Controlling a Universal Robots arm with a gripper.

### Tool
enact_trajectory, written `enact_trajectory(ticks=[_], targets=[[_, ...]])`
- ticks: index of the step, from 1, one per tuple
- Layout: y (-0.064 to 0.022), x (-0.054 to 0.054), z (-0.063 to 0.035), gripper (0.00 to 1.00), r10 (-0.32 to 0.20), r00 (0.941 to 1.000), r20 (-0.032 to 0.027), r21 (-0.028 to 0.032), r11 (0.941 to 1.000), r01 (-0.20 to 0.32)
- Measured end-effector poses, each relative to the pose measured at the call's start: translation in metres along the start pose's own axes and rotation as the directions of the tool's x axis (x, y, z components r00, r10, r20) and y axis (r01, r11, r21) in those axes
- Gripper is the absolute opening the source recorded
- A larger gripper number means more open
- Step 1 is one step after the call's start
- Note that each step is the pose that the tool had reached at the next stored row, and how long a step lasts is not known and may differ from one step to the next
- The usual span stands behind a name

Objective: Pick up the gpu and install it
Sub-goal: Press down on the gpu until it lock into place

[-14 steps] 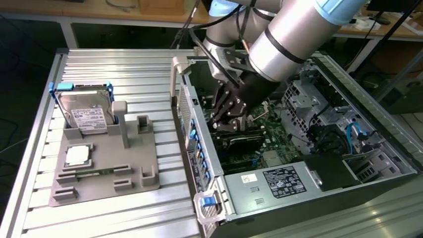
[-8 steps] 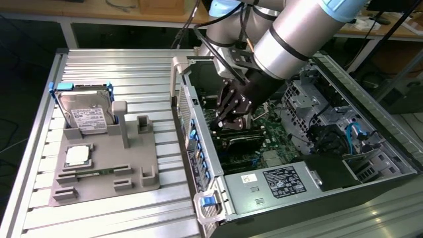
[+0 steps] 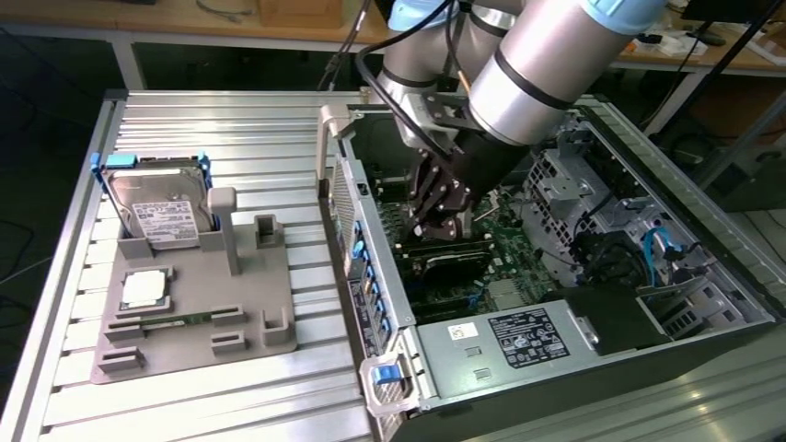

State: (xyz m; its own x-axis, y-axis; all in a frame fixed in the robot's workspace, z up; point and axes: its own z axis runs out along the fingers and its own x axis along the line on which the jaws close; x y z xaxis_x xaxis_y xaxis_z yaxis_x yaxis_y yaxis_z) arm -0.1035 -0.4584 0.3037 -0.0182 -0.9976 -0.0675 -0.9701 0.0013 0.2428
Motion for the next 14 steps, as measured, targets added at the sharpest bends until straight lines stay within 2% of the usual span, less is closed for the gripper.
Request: enact_trajectory(ticks=[4, 5, 6, 9, 14], targets=[[-0.0005, -0.001, 0.0002, 0.11, -0.002, 1.0, -0.0001, 0.0353, 0.9994, 0.002], [-0.0007, -0.0013, 0.0002, 0.11, -0.003, 1.0, -0.0002, 0.0458, 0.9989, 0.003], [-0.0008, -0.0016, 0.0003, 0.11, -0.004, 1.0, -0.0002, 0.0534, 0.9986, 0.004], [-0.0014, -0.0028, 0.0004, 0.11, -0.006, 1.0, -0.0005, 0.0869, 0.9962, 0.006], [-0.002, -0.0044, 0.0008, 0.11, -0.009, 1.0, -0.0011, 0.1261, 0.992, 0.009]])
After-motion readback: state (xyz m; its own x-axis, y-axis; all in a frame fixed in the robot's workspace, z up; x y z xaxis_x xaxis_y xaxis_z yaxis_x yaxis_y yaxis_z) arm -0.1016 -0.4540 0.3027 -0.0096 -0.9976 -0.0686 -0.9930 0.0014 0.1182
